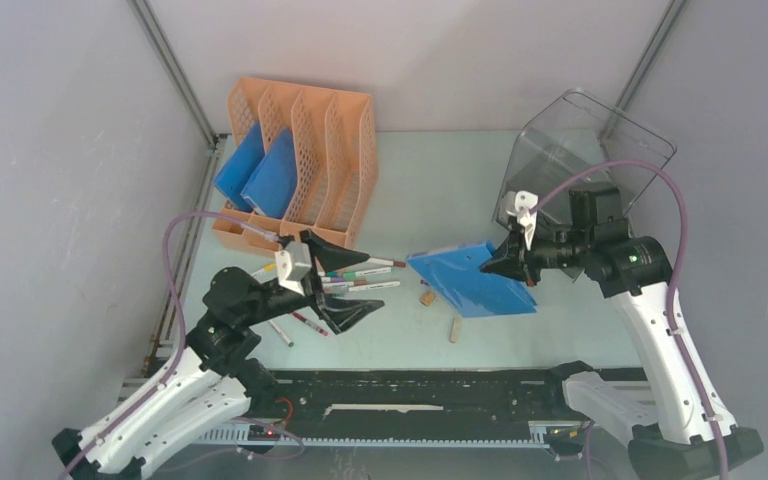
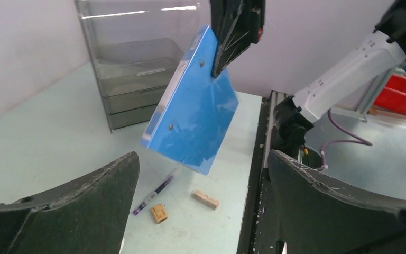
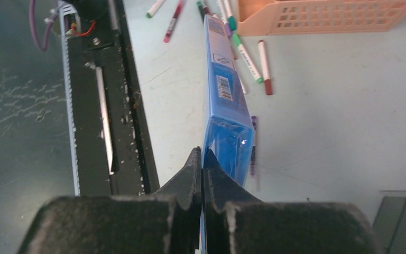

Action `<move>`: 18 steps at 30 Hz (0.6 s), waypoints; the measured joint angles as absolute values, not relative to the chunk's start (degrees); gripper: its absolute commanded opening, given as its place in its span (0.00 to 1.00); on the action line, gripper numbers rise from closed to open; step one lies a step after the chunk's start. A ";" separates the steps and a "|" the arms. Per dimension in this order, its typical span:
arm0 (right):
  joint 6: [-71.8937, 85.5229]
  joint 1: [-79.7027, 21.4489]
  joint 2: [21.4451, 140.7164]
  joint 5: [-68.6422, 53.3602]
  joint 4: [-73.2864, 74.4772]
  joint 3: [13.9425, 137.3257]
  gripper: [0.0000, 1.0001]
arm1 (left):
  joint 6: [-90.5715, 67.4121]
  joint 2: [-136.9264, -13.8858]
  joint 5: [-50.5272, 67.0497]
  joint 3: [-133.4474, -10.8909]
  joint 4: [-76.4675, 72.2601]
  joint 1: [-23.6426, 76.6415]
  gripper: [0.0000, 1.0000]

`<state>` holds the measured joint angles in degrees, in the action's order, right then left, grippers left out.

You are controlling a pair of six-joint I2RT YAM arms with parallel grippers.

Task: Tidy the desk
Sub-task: Pick up the folder from the center of the board.

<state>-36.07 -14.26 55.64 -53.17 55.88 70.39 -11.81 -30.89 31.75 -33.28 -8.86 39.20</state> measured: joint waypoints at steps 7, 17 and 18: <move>-53.19 -13.80 55.35 -58.87 65.91 66.83 0.00 | -1.61 -39.88 27.51 -39.18 -6.52 50.52 1.00; -69.21 -16.05 51.33 -60.38 74.54 63.66 0.00 | 7.64 -56.84 24.21 -50.65 2.85 58.28 1.00; -70.04 -16.32 51.29 -60.42 74.91 63.66 0.00 | 8.14 -58.46 23.90 -51.66 4.10 58.78 1.00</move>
